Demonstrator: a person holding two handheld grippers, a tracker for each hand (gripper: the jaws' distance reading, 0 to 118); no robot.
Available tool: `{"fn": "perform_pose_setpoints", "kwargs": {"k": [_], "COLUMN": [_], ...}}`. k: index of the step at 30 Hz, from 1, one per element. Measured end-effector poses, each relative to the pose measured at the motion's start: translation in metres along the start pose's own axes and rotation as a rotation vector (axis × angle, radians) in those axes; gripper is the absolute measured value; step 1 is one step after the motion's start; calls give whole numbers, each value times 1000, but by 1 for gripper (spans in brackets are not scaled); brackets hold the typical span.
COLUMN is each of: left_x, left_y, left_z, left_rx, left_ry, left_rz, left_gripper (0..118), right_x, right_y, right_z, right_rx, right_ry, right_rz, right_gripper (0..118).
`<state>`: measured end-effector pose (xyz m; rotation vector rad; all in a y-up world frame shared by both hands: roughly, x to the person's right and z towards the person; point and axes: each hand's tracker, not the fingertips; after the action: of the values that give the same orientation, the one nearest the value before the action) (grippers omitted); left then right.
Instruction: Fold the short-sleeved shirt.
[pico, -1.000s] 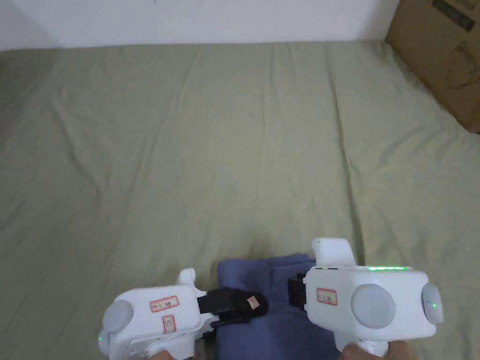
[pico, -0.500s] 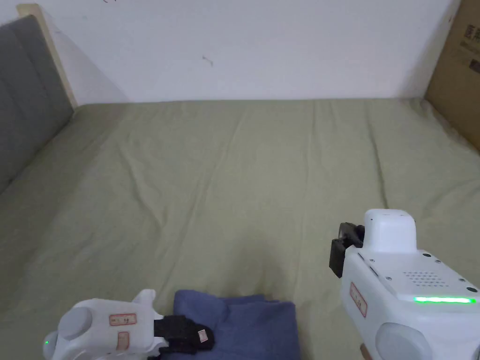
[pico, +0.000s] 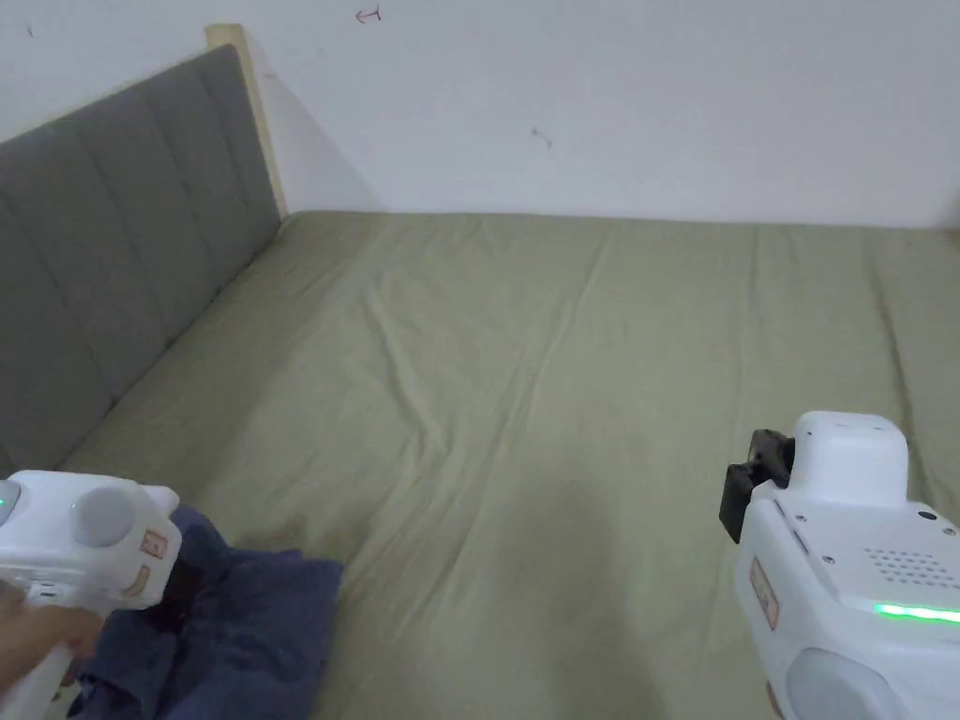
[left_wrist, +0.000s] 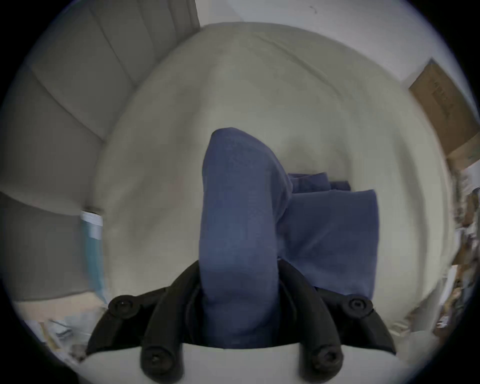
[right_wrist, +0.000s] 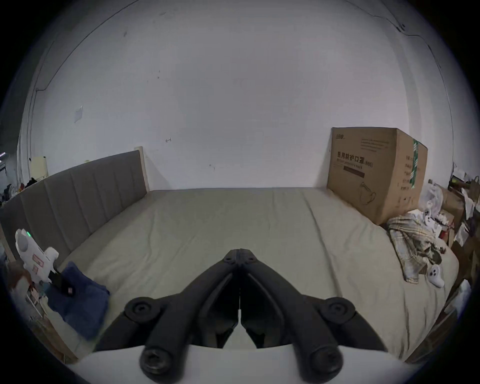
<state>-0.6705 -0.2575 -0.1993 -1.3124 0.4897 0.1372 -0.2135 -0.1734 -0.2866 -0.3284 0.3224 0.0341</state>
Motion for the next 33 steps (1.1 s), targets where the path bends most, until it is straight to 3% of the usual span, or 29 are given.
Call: {"fn": "perform_pose_setpoints", "kwargs": {"k": [3,4,6,7,12,15,17,18,21,22,23,26,33], "left_x": [2,-1,6,10,28,46,66,78,113,124,132,163,219], "left_y": [0,1,-2,-4,-6,-14,-20,-25,-38,-46,-51,-67,-100], "left_z": [-9,-16,-19,-20,3,27,42,52,67,75,81,108,182], "left_rx": [1,2,-5,10,99,160,207,235,307,353,381,429,622], "left_ry": [163,117,115,157,237,180,102,68,8,-24,-63,-213,-241], "left_rz": [-47,-26,-9,-25,-31,-32,-62,-92,-146,-120,-94,-5,-3], "left_gripper": [26,41,101,118,113,113,104,92,35,7,0,0,0], "right_x": [-1,-1,0,1,8,14,18,21,32,37,42,56,87], "right_y": [-3,-4,-6,-6,-7,-8,-9,-8,-7,-7,-6,-4,16], "right_z": [-2,-3,-4,-4,-4,2,6,9,18,21,25,34,58], "right_rx": [-15,-21,-32,-38,-64,-70,-70,-71,-72,-69,-66,-63,-9], "right_ry": [0,6,15,16,24,28,27,27,30,28,24,6,-30], "right_rz": [31,35,37,37,35,23,22,19,-7,-13,-16,-17,-44], "right_gripper": [1,1,1,1,1,1,1,1,1,1,1,1,1]}}
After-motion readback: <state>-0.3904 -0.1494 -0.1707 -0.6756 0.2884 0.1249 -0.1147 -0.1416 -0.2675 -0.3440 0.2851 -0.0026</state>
